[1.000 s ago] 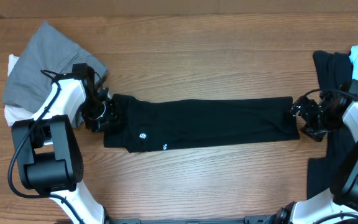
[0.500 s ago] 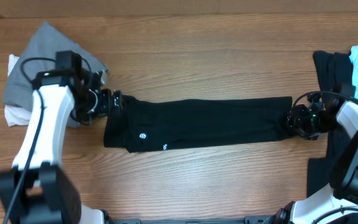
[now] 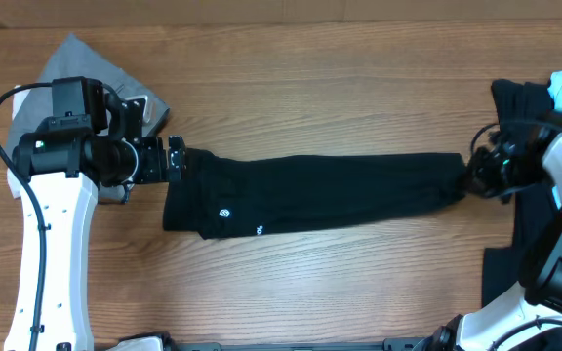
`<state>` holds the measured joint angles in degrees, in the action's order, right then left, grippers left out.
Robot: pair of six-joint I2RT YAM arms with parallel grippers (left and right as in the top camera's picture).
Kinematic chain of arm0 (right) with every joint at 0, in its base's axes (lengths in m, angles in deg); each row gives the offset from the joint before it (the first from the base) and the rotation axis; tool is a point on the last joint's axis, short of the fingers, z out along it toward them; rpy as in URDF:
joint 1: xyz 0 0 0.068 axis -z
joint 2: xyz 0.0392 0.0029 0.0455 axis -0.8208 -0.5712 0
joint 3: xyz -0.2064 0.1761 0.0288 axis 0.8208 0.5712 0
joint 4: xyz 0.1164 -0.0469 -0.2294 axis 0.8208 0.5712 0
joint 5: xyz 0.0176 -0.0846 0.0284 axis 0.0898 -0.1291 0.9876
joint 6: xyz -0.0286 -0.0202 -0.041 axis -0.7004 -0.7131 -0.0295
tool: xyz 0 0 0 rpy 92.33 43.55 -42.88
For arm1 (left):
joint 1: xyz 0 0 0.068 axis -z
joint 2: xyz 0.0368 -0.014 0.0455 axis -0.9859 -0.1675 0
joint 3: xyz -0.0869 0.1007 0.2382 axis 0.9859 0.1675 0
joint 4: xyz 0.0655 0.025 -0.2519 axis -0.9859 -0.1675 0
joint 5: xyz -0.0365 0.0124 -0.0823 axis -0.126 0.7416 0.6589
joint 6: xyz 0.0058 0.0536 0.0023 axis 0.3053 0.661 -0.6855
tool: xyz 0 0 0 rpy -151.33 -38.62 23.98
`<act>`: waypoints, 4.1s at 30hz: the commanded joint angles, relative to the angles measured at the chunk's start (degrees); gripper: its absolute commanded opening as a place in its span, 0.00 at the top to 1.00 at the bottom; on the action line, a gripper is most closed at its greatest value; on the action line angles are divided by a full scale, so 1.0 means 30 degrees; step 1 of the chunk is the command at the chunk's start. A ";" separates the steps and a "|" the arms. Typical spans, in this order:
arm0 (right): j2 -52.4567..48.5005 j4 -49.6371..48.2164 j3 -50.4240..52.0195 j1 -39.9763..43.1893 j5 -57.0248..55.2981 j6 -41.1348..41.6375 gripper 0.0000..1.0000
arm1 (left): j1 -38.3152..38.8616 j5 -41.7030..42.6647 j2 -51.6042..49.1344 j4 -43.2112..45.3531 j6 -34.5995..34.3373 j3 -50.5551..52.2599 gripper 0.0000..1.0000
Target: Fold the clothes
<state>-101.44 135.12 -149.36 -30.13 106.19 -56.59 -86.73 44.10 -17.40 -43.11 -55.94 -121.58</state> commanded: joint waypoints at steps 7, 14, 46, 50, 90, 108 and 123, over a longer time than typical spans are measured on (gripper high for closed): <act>0.1231 0.2106 -0.2557 -0.1406 -0.0801 -0.0095 0.96 | 0.0095 0.0197 0.0204 -0.0015 0.0430 -0.0277 0.00; 0.1290 0.2375 -0.2506 -0.2827 -0.4575 0.1545 0.96 | 0.0095 0.0204 0.0204 -0.0058 0.0430 -0.0277 0.00; -0.4692 -0.2164 0.0000 0.1326 0.0510 -0.2827 0.35 | 0.0095 0.0277 0.0204 0.0291 0.0430 -0.0277 0.00; -0.5151 -0.0962 0.0000 0.1173 0.0896 -0.3395 0.47 | 0.0095 0.0284 0.0204 0.0328 0.0430 -0.0277 0.00; -0.0262 0.3585 -0.4532 -0.6579 -0.1151 0.0168 0.96 | 0.0095 0.1428 0.0204 -0.0452 0.0430 -0.1829 0.00; -0.1224 0.2047 -0.4532 -1.3726 -0.2987 0.2572 0.61 | 0.0095 0.1428 0.0204 -0.1078 0.0350 -0.1894 0.00; -0.1056 0.1741 -0.4473 -1.0608 -0.2987 0.2994 0.66 | 0.0095 0.1413 0.0204 -0.0903 0.0357 -0.1894 0.00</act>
<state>-104.70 140.45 -162.95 -61.17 97.18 -47.55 -86.73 47.29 -17.40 -46.17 -55.94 -125.82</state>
